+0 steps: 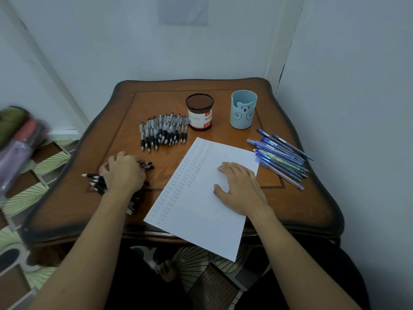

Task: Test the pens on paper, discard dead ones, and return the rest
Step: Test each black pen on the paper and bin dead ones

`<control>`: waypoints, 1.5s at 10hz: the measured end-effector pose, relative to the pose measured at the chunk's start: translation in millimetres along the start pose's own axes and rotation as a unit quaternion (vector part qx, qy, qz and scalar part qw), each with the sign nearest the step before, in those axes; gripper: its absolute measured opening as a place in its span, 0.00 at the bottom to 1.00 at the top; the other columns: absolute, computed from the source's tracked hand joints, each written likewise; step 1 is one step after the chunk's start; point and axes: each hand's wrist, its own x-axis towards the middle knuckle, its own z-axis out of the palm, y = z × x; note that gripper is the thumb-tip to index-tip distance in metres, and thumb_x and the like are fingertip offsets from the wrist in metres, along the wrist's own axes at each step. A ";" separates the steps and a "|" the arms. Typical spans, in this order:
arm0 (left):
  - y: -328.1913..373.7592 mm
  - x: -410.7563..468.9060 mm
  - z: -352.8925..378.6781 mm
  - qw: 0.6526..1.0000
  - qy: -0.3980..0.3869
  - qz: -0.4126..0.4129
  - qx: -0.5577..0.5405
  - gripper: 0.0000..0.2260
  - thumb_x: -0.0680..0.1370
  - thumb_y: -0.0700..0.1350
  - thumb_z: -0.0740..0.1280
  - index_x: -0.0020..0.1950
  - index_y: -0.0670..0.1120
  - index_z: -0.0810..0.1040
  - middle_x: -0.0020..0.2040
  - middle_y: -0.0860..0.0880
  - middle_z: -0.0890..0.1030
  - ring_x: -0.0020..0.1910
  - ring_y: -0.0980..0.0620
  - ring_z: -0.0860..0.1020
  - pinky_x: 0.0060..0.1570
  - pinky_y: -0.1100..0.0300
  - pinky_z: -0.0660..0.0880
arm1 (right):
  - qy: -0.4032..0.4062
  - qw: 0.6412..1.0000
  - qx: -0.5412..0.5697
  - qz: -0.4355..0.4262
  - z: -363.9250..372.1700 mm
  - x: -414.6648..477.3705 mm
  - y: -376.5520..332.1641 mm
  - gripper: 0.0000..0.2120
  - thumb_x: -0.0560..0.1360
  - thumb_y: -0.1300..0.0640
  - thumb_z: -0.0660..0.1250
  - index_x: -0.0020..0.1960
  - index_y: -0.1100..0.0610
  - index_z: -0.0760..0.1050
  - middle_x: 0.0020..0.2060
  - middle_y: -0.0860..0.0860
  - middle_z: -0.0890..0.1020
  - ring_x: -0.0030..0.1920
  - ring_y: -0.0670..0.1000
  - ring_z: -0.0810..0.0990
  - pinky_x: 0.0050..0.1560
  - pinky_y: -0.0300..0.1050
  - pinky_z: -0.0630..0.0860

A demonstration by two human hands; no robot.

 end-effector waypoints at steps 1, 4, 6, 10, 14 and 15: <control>5.9 -1.0 -3.8 1.000 0.008 -0.007 -0.023 0.11 0.77 0.50 0.73 0.60 0.54 0.83 0.63 0.46 0.77 0.66 0.41 0.70 0.67 0.40 0.62 | 0.003 1.000 0.002 -0.003 -0.1 0.0 0.0 0.25 0.79 0.41 0.60 0.74 0.49 0.66 0.75 0.46 0.67 0.75 0.47 0.62 0.76 0.49 0.55; 18.5 -4.6 -7.8 0.985 0.066 0.041 -0.156 0.01 0.79 0.47 0.71 0.50 0.52 0.81 0.43 0.51 0.82 0.45 0.48 0.79 0.65 0.44 0.70 | 0.003 1.000 0.000 -0.004 -0.5 -0.2 -0.5 0.25 0.80 0.42 0.59 0.74 0.49 0.66 0.75 0.46 0.67 0.75 0.47 0.61 0.76 0.48 0.54; 32.7 -11.7 3.7 0.939 0.157 0.203 -0.227 0.13 0.83 0.45 0.64 0.67 0.46 0.78 0.55 0.46 0.82 0.54 0.45 0.77 0.57 0.45 0.69 | 0.005 1.000 0.002 -0.005 -0.6 -0.7 -0.3 0.25 0.80 0.42 0.59 0.74 0.49 0.66 0.75 0.46 0.67 0.75 0.47 0.61 0.76 0.48 0.54; 62.2 -36.1 0.2 0.872 0.056 0.176 -0.453 0.16 0.81 0.47 0.66 0.36 0.43 0.84 0.24 0.49 0.73 0.20 0.57 0.64 0.24 0.72 0.61 | 0.004 1.000 0.000 -0.001 -2.1 -1.0 -1.2 0.25 0.80 0.42 0.59 0.75 0.49 0.65 0.76 0.46 0.66 0.76 0.47 0.60 0.76 0.47 0.52; 77.3 -30.4 23.0 0.764 -0.008 0.093 -0.638 0.14 0.84 0.38 0.58 0.54 0.45 0.84 0.43 0.43 0.83 0.38 0.48 0.78 0.37 0.56 0.75 | 0.010 1.000 -0.003 -0.006 -1.8 -2.0 -0.8 0.25 0.80 0.42 0.59 0.74 0.50 0.66 0.75 0.46 0.66 0.75 0.47 0.60 0.76 0.47 0.53; 74.7 -31.0 32.2 0.758 -0.044 0.095 -0.644 0.19 0.84 0.53 0.54 0.54 0.48 0.83 0.53 0.44 0.83 0.46 0.48 0.79 0.45 0.54 0.76 | 0.009 1.000 -0.002 -0.006 -1.2 -1.7 -0.6 0.25 0.80 0.42 0.59 0.74 0.50 0.66 0.75 0.46 0.66 0.76 0.47 0.60 0.76 0.48 0.53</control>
